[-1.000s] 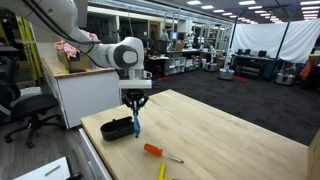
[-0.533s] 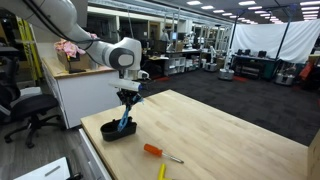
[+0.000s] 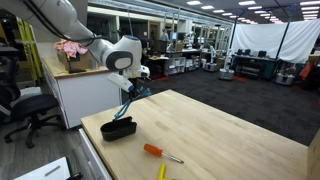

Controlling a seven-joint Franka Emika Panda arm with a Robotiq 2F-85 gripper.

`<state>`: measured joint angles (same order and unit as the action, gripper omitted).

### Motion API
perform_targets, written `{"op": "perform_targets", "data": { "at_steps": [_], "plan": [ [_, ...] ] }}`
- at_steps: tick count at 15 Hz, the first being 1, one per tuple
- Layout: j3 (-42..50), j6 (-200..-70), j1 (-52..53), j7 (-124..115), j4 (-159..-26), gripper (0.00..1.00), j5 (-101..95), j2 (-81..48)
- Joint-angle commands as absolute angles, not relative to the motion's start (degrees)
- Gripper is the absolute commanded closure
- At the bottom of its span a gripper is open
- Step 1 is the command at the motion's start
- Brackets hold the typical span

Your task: Put the rope into the black thing

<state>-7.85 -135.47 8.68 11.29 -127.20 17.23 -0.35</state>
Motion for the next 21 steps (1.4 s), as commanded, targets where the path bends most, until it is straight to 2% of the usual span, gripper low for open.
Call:
{"op": "perform_targets", "data": {
  "at_steps": [1, 4, 11, 21],
  "plan": [
    [-8.9, -146.5, 9.4, 1.5, -130.3, 0.97, 15.7, -0.8],
    [-9.2, -150.8, 9.7, -4.7, -132.7, 0.97, 12.5, -0.2],
    [-8.9, -151.3, 9.6, -13.3, -137.6, 0.97, 4.7, 2.1],
    [-10.0, -145.0, 10.4, -7.4, -138.3, 0.97, 1.4, 1.3]
  ]
}}
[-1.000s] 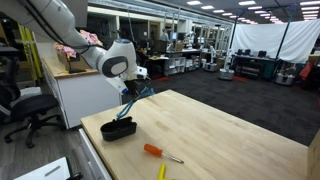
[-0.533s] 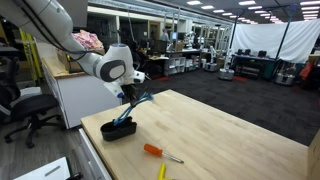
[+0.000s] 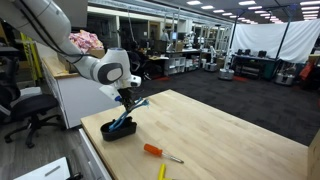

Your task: Put the rope into the black thing

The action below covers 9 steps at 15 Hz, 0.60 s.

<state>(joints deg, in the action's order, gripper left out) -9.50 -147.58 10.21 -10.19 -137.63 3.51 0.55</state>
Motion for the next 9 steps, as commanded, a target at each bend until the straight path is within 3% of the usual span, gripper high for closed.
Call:
{"op": "perform_targets", "data": {
  "at_steps": [1, 6, 7, 9],
  "plan": [
    [-10.1, -144.2, 10.5, -6.5, -138.2, 0.97, 0.5, 1.2],
    [-10.6, -143.1, 10.8, -3.5, -138.3, 0.97, -2.0, 0.8],
    [-10.6, -143.1, 10.8, -3.0, -138.4, 0.64, -1.8, 0.9],
    [-10.5, -143.4, 10.8, -2.2, -138.5, 0.57, -1.5, 1.1]
  ]
}}
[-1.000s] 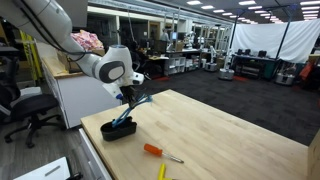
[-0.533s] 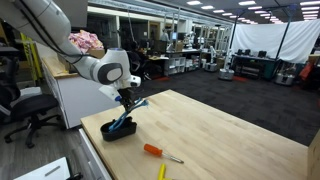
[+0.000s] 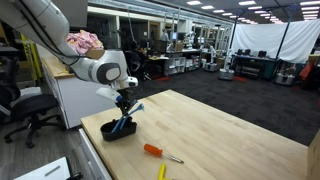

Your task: Put the rope into the black thing

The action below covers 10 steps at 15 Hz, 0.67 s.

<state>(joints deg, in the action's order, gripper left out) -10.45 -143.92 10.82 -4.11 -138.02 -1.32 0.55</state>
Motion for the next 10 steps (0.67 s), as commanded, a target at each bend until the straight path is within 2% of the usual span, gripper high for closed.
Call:
{"op": "perform_targets", "data": {
  "at_steps": [1, 8, 10],
  "plan": [
    [-10.5, -143.4, 10.8, -1.9, -138.5, 0.51, -1.5, 1.1],
    [-10.4, -142.2, 10.6, -2.0, -137.6, 0.02, -1.5, 2.1],
    [-10.4, -139.4, 10.7, -1.6, -136.6, 0.0, 0.3, 2.6]
  ]
}}
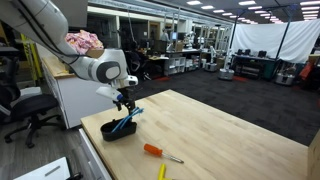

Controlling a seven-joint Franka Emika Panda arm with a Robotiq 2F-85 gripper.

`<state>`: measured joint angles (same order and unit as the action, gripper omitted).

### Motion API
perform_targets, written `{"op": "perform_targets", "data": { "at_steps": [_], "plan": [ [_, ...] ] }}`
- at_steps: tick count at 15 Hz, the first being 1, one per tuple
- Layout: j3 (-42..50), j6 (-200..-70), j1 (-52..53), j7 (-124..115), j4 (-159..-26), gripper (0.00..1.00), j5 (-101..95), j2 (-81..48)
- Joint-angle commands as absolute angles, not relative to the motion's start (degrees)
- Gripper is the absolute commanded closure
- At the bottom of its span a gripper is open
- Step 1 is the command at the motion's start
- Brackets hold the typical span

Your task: Put the rope into the black thing

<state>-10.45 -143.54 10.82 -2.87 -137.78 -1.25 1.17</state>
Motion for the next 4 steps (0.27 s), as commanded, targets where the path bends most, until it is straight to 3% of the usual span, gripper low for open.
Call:
{"op": "perform_targets", "data": {
  "at_steps": [1, 4],
  "plan": [
    [-10.3, -137.1, 10.6, -2.1, -135.9, 0.0, 0.2, 3.0],
    [-10.2, -131.2, 10.5, -2.3, -133.8, 0.0, 1.0, 3.9]
  ]
}}
